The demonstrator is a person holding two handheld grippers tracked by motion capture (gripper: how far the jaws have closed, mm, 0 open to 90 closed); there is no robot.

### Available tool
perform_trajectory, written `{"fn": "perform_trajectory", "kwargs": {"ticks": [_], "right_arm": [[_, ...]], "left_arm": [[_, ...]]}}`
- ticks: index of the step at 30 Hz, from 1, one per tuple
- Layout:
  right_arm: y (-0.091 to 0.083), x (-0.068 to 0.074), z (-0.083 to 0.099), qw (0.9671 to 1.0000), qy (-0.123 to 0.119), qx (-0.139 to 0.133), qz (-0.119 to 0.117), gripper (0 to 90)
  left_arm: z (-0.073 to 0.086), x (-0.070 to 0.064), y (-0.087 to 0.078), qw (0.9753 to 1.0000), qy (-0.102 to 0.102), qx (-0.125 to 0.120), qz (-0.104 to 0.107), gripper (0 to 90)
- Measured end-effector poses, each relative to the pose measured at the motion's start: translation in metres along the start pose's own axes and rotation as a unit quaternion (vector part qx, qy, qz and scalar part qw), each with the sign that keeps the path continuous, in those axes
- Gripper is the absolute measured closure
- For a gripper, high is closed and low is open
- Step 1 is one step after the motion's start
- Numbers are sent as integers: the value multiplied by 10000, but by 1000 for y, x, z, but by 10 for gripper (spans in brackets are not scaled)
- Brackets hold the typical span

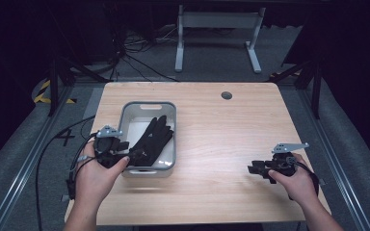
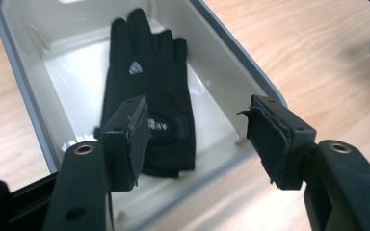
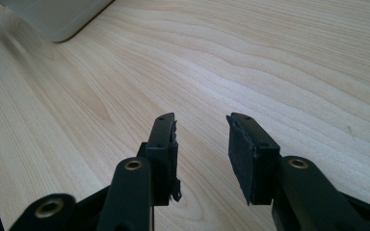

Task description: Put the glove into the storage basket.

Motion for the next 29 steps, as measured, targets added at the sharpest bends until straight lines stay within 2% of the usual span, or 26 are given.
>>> {"fn": "perform_trajectory", "kwargs": {"ticks": [3, 7, 8, 10, 15, 20, 24, 29], "right_arm": [[0, -1, 0, 10000, 7, -1, 33, 635], [-1, -1, 2, 10000, 2, 11, 32, 636], [-1, -1, 2, 10000, -3, 14, 37, 636], [-1, -1, 3, 10000, -8, 9, 40, 637], [-1, -2, 7, 10000, -31, 9, 67, 639], [-2, -2, 8, 10000, -31, 30, 81, 640], [-1, -1, 7, 9999, -39, 32, 88, 639], [0, 0, 7, 10000, -61, 36, 64, 638]], "left_arm": [[11, 2, -4, 9999, -66, -46, -115, 412], [21, 16, -9, 9993, -254, -9, -274, 415], [23, 20, -10, 9988, -333, -48, -356, 416], [29, 29, -11, 9977, -414, 22, -539, 405], [46, 54, -17, 9944, -792, 50, -694, 391], [66, 75, -14, 9900, -1073, 308, -863, 393], [73, 83, -15, 9881, -1168, 343, -936, 393], [74, 83, -17, 9884, -1181, 303, -908, 377]]}}
Point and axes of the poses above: each handheld gripper's, and its own axes: y roughly forward along the jaws, z roughly out of its underside, x roughly to its left, the point moved 3 cm from there along y, roughly forward along the jaws, and after that the axes turned 4 degrees about y, right-handed, at the moved point
